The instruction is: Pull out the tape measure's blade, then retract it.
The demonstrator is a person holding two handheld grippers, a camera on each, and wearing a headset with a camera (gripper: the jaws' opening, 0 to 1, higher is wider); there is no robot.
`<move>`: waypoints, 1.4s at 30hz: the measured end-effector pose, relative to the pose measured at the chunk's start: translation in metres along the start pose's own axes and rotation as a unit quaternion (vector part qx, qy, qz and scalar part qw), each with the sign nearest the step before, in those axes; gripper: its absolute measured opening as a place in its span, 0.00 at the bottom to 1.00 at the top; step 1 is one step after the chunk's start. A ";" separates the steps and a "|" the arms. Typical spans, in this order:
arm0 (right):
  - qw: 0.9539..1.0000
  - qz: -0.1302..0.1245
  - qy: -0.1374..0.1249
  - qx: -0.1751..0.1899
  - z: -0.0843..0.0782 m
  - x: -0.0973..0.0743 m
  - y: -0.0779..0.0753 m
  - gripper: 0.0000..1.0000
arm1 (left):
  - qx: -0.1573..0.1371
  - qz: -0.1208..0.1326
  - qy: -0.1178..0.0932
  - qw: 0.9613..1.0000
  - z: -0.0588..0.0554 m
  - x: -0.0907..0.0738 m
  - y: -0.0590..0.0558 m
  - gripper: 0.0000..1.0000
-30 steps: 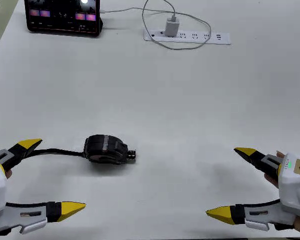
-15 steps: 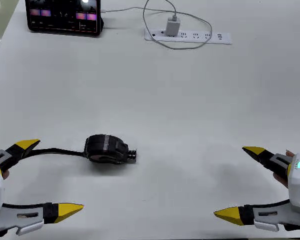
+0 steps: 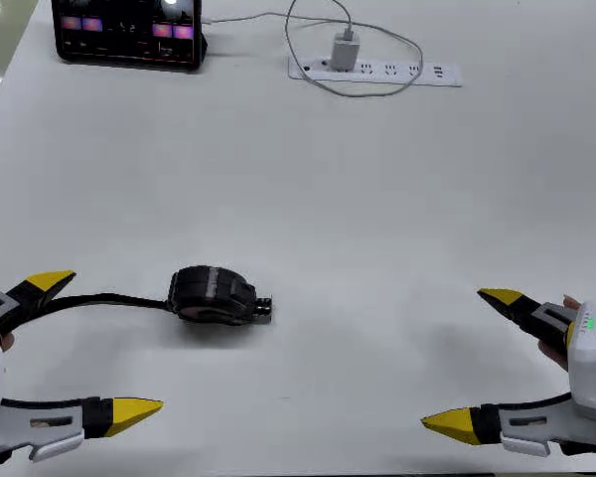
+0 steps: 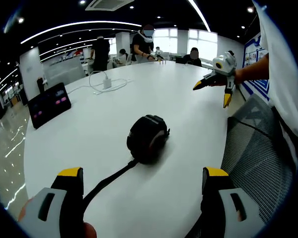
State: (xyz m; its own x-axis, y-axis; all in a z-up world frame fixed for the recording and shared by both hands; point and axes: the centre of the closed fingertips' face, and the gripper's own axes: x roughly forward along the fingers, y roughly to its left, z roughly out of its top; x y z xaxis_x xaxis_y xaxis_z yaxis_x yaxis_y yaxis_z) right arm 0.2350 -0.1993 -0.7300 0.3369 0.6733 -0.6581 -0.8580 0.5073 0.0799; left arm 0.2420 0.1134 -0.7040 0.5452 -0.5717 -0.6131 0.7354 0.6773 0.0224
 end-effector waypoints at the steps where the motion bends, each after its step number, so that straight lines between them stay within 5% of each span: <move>1: 1.000 0.000 0.000 0.000 0.001 0.000 0.001 0.99 | -0.001 -0.001 -0.001 1.000 0.000 0.000 -0.001 0.97; 42: 1.000 0.009 0.003 0.003 0.001 0.003 0.004 0.99 | -0.025 -0.027 0.006 0.999 -0.002 0.001 -0.012 0.99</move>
State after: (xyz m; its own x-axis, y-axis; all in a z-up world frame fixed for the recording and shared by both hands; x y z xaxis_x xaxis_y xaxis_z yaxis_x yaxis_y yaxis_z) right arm 0.2326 -0.1946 -0.7307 0.3187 0.6798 -0.6605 -0.8617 0.4980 0.0969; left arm 0.2333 0.1059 -0.7069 0.5003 -0.6033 -0.6211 0.7429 0.6676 -0.0501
